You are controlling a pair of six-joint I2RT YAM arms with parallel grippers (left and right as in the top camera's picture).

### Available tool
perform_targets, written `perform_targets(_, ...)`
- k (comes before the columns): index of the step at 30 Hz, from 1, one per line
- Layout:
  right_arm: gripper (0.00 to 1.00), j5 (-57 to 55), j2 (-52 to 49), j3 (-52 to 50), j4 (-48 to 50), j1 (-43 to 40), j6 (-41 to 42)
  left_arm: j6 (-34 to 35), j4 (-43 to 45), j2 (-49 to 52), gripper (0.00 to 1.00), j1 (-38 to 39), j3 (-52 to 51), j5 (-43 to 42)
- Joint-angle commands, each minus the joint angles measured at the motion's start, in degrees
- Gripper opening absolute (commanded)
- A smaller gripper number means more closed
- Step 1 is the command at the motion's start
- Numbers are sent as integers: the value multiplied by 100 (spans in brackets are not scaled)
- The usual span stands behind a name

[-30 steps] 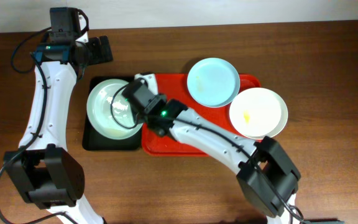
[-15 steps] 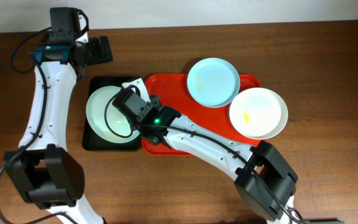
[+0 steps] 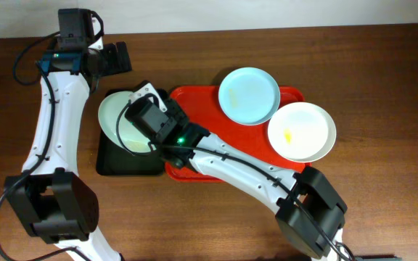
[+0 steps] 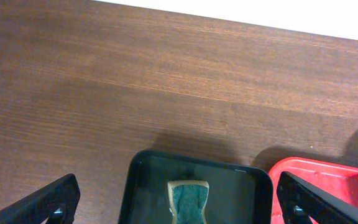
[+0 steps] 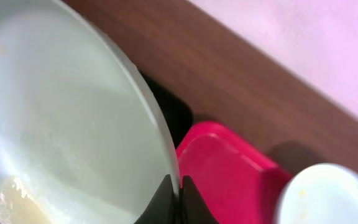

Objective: Clean dirty plates on tray and stack at the side

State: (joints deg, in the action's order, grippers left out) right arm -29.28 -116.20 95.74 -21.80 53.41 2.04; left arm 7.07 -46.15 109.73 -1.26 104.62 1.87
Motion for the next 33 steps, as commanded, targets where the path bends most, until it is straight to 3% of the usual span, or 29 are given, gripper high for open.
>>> perform_targets(1,4,-966,229,212,269,354,-927,-33,-4,-35,100,-2,26,-48)
perform_targets(8,4,-2481,229,212,894,909,-2105,-33,-4,-35,99,-2,26,-46)
perform_targets(19,4,-3700,229,212,2511,1300,-4586,-33,-4,-35,99,-2,26,-48)
perform_targets(33,4,-3700,229,210,2769,1370,-4708,-35,-2,-35,99,-2,26,-50)
